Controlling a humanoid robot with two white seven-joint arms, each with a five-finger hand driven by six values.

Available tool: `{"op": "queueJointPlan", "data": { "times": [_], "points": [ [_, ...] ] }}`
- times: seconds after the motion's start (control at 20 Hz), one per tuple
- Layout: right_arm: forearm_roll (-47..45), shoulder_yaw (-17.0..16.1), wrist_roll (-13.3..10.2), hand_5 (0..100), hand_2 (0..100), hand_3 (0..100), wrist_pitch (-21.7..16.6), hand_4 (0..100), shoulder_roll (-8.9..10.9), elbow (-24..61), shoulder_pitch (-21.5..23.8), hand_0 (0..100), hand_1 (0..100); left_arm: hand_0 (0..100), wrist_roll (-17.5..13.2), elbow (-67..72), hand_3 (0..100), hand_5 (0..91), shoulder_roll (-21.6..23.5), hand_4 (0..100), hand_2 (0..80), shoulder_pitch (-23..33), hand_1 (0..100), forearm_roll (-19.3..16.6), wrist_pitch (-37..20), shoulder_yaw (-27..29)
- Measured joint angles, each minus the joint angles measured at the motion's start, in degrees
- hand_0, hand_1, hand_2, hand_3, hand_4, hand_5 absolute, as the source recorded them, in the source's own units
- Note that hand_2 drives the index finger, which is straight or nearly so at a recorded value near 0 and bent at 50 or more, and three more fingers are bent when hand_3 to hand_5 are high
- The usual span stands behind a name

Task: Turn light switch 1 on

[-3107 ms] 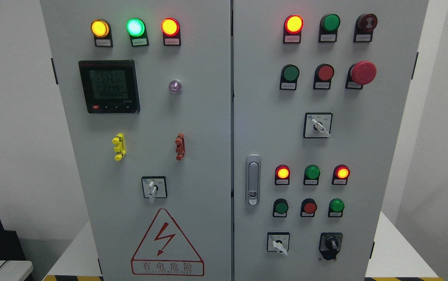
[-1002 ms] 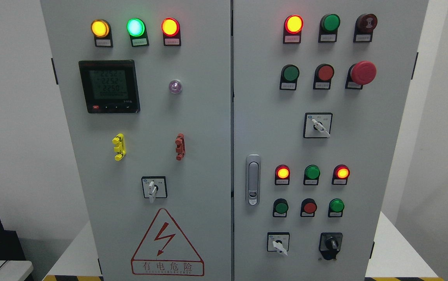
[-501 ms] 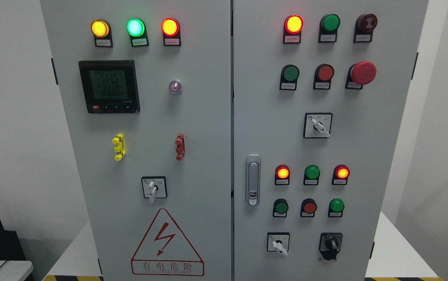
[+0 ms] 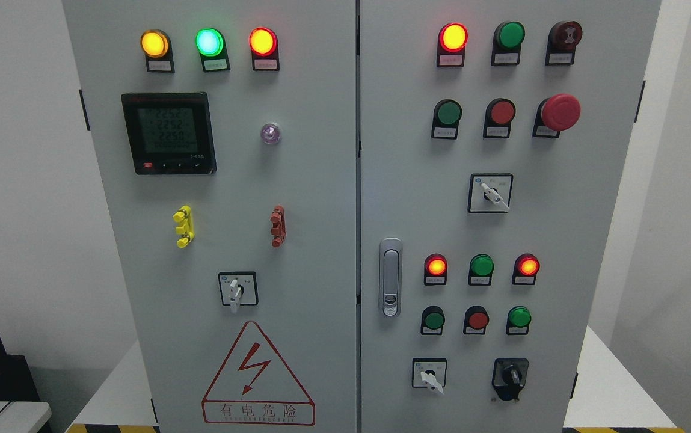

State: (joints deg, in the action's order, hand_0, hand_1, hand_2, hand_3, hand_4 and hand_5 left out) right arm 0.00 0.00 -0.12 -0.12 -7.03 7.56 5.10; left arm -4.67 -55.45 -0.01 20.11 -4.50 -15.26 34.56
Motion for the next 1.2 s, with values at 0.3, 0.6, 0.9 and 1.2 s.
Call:
{"op": "queueJointPlan", "data": {
  "times": [0.3,0.6,0.9,1.2],
  "points": [
    [0.00,0.00,0.00,0,0,0,0.00,0,0.00,0.00,0.00,12,39,49,-4.18,-13.60,54,17.5,0.00,59,30.1,-0.24,15,0.08,-0.18,2.89],
    [0.00,0.00,0.00,0,0,0,0.00,0,0.00,0.00,0.00,12,39,43,-5.35,-25.26,60,36.7,0.00,66,37.6,-1.05,15,0.17,-0.29,3.93],
    [0.00,0.00,0.00,0,0,0,0.00,0,0.00,0.00,0.00,12,39,33,-5.54,-34.58,63,54.1,0.00,69,40.6,-3.18,21,0.32,-1.39,2.89],
    [0.00,0.00,0.00,0,0,0,0.00,0,0.00,0.00,0.00,12,39,28,-5.67,-40.96,64,65.6,0.00,71,40.5,-5.67,24,0.42,-2.25,-0.95]
  ]
}}
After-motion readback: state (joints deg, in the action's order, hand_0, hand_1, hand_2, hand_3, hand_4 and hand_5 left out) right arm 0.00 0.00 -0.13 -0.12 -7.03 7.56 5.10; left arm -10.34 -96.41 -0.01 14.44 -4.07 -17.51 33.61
